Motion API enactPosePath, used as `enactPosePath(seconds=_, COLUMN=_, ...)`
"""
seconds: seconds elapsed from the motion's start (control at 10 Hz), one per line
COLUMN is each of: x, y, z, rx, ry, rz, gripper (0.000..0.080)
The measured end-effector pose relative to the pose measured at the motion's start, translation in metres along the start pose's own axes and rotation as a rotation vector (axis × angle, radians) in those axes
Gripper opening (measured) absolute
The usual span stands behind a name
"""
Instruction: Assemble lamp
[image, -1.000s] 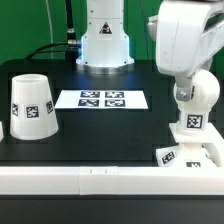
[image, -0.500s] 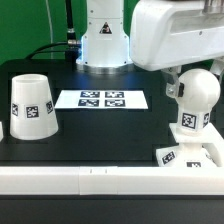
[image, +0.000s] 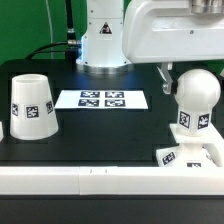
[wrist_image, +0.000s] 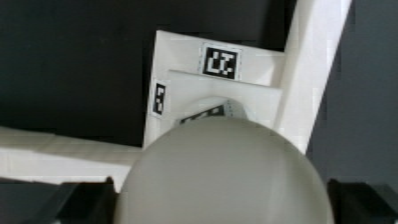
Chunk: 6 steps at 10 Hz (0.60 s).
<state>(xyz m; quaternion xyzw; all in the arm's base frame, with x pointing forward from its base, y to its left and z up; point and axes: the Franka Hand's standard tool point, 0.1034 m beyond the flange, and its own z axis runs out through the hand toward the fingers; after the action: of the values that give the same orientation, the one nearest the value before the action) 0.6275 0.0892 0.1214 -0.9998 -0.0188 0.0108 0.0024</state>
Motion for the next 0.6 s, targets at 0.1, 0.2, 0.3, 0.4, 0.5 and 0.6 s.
enactPosePath(seconds=0.1, x=0.0000, y=-0.0003, z=0.0000, rx=0.001, ry=0.000, rz=0.050, gripper=0.0576)
enactPosePath(seconds=0.2, x=-0.0001, y=-0.0005, z=0.0001, rx=0.001, ry=0.000, rz=0.112, gripper=0.0576)
enactPosePath(seconds=0.3, x=-0.0001, y=-0.0008, z=0.0001, rx=0.001, ry=0.000, rz=0.150, gripper=0.0577)
enactPosePath(seconds=0.4, x=-0.0013, y=-0.0016, z=0.0004, rx=0.011, ry=-0.003, rz=0.285, gripper=0.0577)
enactPosePath(seconds=0.5, x=-0.0009, y=-0.0008, z=0.0003, rx=0.023, ry=-0.003, rz=0.384, gripper=0.0577)
enactPosePath(seconds=0.6, x=-0.0011, y=-0.0004, z=0.0003, rx=0.031, ry=-0.003, rz=0.445, gripper=0.0577)
